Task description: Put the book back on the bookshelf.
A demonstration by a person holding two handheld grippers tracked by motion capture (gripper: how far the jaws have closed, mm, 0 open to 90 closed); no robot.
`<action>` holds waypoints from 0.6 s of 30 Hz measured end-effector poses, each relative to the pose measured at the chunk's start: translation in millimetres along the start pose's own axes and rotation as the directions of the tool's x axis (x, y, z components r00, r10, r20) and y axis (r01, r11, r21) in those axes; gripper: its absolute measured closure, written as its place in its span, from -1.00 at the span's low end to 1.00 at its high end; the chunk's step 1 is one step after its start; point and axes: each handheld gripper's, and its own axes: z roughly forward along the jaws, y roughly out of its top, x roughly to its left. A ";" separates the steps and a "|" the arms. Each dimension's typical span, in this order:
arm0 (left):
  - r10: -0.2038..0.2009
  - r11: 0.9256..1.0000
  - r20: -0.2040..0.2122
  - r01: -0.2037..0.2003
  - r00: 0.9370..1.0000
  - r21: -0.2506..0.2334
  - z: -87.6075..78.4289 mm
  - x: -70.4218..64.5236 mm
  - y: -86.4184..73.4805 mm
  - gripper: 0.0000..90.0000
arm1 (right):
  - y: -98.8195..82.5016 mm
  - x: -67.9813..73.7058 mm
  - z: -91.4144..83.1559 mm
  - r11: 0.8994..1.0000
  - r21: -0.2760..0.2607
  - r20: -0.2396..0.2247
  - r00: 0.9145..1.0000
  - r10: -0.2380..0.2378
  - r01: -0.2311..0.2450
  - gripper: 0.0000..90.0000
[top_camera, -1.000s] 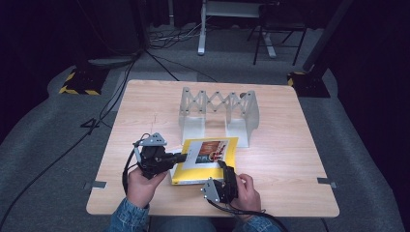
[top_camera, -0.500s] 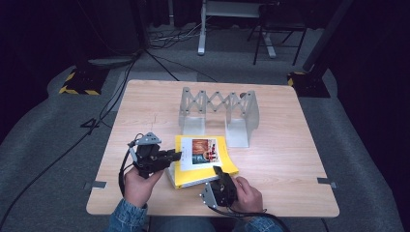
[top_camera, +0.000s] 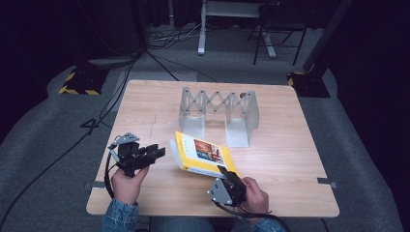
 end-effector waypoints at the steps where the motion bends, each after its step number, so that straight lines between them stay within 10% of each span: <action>1: -0.011 1.000 -0.004 0.011 1.000 0.015 4.3 5.2 -4.3 0.28 | 0.1 -8.7 -4.6 0.999 -0.009 -0.012 0.999 0.042 -0.043 0.69; 10: -0.013 0.996 -0.057 0.018 0.998 0.084 20.8 21.1 -20.7 0.26 | -5.4 -37.3 -24.7 0.977 -0.062 -0.040 0.979 0.201 -0.203 0.70; 18: 0.104 0.987 -0.157 -0.081 0.982 0.142 36.1 18.9 -30.1 0.19 | -8.5 -54.5 -36.5 0.953 -0.095 -0.041 0.958 0.285 -0.288 0.70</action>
